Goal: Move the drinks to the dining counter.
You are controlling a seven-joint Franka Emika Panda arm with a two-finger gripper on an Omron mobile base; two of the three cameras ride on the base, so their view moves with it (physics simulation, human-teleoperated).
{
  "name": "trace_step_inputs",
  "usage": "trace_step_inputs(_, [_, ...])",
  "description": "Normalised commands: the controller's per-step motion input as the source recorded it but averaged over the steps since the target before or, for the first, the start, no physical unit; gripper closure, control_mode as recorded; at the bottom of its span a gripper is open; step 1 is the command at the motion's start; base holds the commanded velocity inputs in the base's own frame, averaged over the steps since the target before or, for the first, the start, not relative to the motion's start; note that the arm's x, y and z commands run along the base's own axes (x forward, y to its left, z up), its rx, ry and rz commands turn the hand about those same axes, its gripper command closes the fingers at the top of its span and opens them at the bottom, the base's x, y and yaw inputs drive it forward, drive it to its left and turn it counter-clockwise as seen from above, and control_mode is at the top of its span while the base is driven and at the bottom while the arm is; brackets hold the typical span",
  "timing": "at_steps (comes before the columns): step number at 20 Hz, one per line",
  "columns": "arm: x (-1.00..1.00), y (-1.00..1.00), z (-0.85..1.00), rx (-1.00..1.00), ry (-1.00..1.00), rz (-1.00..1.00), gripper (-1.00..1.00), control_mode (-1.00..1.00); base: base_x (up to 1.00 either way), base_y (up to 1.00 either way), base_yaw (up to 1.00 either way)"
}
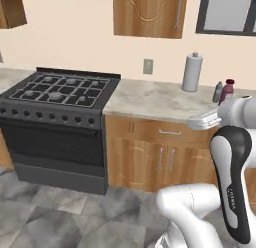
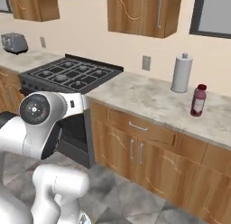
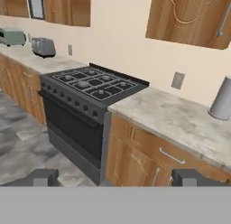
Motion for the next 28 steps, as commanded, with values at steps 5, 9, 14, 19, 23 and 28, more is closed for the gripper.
trace_step_inputs(5, [0.00,0.00,0.00,0.00,0.00,0.00,-1.00,1.00,0.07,0.00,-0.45])
trace_step_inputs(9, [0.00,0.00,0.00,0.00,0.00,0.00,-1.00,1.00,0.11,-0.29,0.01])
trace_step_inputs(14, [0.00,0.00,0.00,0.00,0.00,0.00,-1.00,1.00,0.13,-0.76,0.02])
trace_step_inputs(19, [0.00,0.00,0.00,0.00,0.00,0.00,-1.00,1.00,0.02,-0.60,-0.34])
trace_step_inputs(23, [0.00,0.00,0.00,0.00,0.00,0.00,-1.00,1.00,0.24,-0.04,-0.43])
trace_step_inputs(28, [0.00,0.00,0.00,0.00,0.00,0.00,-1.00,1.00,0.00,0.00,-0.21])
